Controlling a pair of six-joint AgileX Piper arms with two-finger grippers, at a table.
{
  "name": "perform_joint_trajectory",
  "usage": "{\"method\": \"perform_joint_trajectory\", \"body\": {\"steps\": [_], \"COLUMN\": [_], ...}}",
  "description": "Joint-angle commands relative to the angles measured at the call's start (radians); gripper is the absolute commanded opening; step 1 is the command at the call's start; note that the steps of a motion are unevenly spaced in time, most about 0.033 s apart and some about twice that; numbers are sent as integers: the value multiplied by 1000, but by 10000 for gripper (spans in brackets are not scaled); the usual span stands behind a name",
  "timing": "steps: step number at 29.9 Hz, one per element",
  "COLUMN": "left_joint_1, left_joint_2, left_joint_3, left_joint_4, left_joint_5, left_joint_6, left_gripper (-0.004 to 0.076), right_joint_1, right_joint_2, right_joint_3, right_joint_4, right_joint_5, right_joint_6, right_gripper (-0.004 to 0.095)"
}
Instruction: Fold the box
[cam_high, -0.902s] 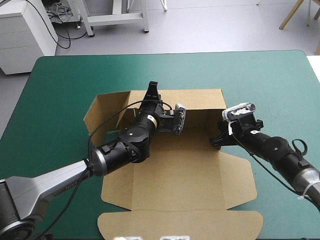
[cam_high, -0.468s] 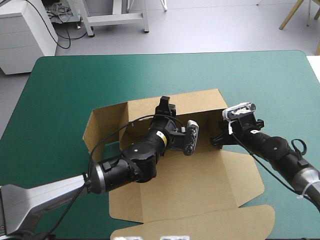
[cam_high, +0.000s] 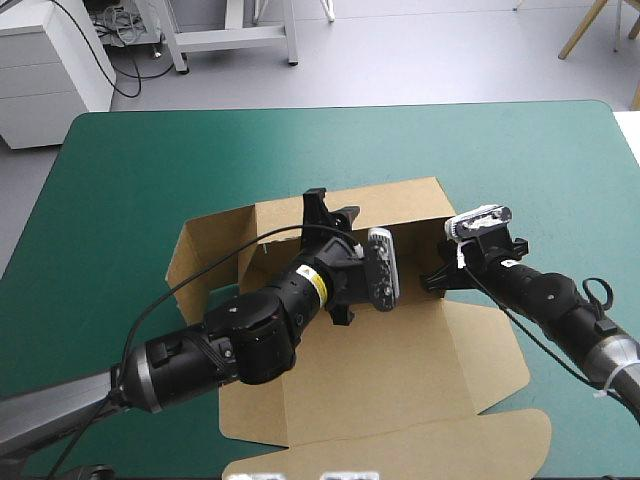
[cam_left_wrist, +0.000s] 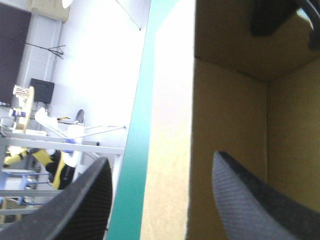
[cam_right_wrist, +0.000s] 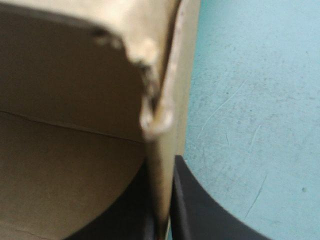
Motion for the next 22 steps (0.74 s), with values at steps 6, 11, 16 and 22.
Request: {"method": "perform_joint_trajectory", "body": {"steps": [6, 11, 16, 22], "left_joint_1": [211, 493, 821, 1146], "left_joint_2": [-41, -41, -41, -41], "left_joint_3": [-263, -360, -361, -351], "left_joint_4": [-164, -300, -483, -875], "left_joint_5": [81, 196, 250, 246], "left_joint_6": [-18, -18, 14, 147], "left_gripper": [419, 419, 419, 416], "right_joint_1": [1, 1, -1, -1], "right_joint_2": [-21, -21, -21, -21], "right_joint_3": [-28, -28, -31, -62], "right_joint_4": [17, 17, 17, 15], "right_joint_5": [-24, -35, -49, -49], "right_joint_6": [9, 15, 16, 85], "right_gripper": [-19, -19, -19, -19]}}
